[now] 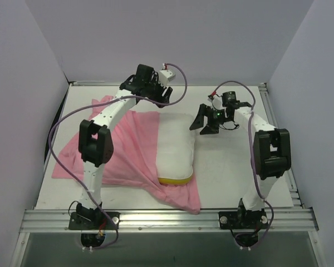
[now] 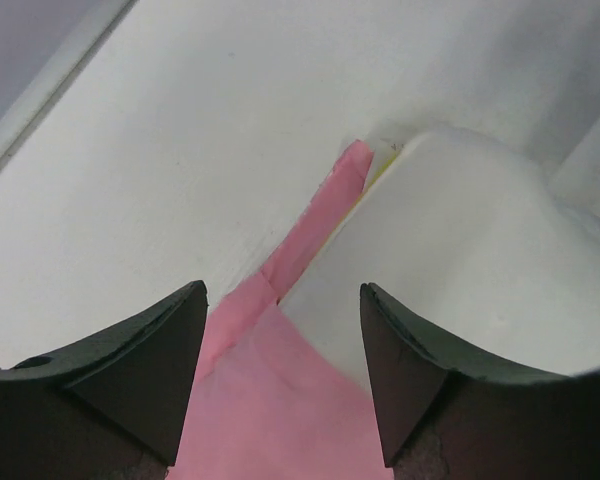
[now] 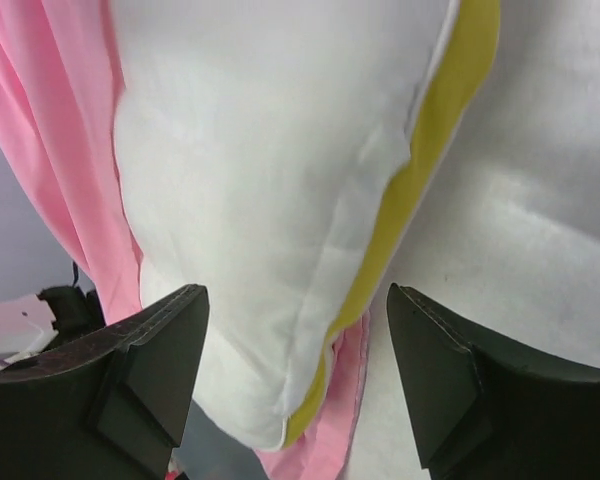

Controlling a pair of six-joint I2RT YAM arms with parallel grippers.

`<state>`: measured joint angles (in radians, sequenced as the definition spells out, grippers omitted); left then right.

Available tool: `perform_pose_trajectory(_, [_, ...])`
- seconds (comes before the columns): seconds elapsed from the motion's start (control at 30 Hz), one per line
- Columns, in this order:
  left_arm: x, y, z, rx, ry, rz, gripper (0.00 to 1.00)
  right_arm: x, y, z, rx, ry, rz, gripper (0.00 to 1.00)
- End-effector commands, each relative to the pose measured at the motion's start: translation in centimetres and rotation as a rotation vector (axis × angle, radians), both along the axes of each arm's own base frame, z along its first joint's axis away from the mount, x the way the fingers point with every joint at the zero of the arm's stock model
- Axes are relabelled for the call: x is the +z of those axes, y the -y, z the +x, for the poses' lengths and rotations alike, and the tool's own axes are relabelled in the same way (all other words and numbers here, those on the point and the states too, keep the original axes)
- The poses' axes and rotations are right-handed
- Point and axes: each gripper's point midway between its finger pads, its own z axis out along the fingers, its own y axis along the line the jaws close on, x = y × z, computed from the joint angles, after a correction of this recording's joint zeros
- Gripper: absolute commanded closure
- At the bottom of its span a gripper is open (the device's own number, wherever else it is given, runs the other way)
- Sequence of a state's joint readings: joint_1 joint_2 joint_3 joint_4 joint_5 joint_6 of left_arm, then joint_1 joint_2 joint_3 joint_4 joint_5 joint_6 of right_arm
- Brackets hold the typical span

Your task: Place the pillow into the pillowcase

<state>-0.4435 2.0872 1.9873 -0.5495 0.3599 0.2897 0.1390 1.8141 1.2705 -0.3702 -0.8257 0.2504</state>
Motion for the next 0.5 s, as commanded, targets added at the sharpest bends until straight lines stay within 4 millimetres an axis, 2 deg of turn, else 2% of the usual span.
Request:
perform_pose_trajectory(0.0, [-0.3,1.3,2.4,-0.005,-0.038,-0.057,0.28,-1.1,-1.5,2.1,-0.032,-0.032,0.010,0.28])
perform_pose_trajectory(0.03, [-2.3,2.5,1.8,-0.059,-0.114,-0.088,0.27,-2.5,-1.7,2.5,-0.055,-0.077,0.014,0.28])
perform_pose_trajectory(0.07, [-2.4,3.2,1.4,-0.095,-0.137,-0.113,0.26,-2.9,-2.2,2.7,-0.055,-0.093,0.027,0.29])
perform_pose_trajectory(0.1, [-2.0,3.8,1.1,-0.129,-0.147,-0.137,0.20,-3.2,-2.8,3.0,-0.051,-0.093,0.050,0.33])
perform_pose_trajectory(0.13, [-2.7,4.8,-0.2,-0.191,-0.203,-0.166,0.19,-3.9,-3.2,2.8,-0.051,-0.119,0.068,0.49])
perform_pose_trajectory(0.17, [-2.7,5.1,-0.7,-0.211,-0.222,-0.178,0.17,-3.8,-4.0,2.3,-0.062,-0.158,0.109,0.59])
perform_pose_trajectory(0.2, [-2.7,5.3,-1.3,-0.228,-0.240,-0.188,0.15,-4.7,-4.5,1.4,-0.053,-0.167,0.128,0.69])
perform_pose_trajectory(0.23, [-2.6,5.2,-2.3,-0.234,-0.273,-0.195,0.13,-4.5,-5.5,0.3,-0.026,-0.169,0.140,0.87])
perform_pose_trajectory(0.27, [-2.7,4.9,-2.6,-0.218,-0.283,-0.184,0.12,-4.6,-6.1,-0.8,-0.003,-0.172,0.142,0.92])
perform_pose_trajectory(0.3, [-2.9,4.4,-2.8,-0.186,-0.289,-0.161,0.11,-4.9,-6.5,-2.0,0.020,-0.174,0.145,0.96])
perform_pose_trajectory(0.33, [-2.9,3.5,-3.6,-0.144,-0.304,-0.131,0.12,-5.3,-7.2,-4.5,0.057,-0.200,0.133,1.00])
perform_pose_trajectory(0.4, [-3.9,0.6,-3.0,0.023,-0.283,-0.023,0.14,-5.7,-7.1,-6.6,0.063,-0.244,0.142,1.00])
perform_pose_trajectory(0.43, [-2.0,-0.8,-3.4,0.099,-0.257,-0.016,0.16,-6.3,-6.7,-8.1,0.058,-0.279,0.137,1.00])
perform_pose_trajectory(0.47, [-4.3,-3.9,-3.6,0.229,-0.272,0.080,0.16,-6.4,-6.2,-8.5,0.046,-0.289,0.137,1.00])
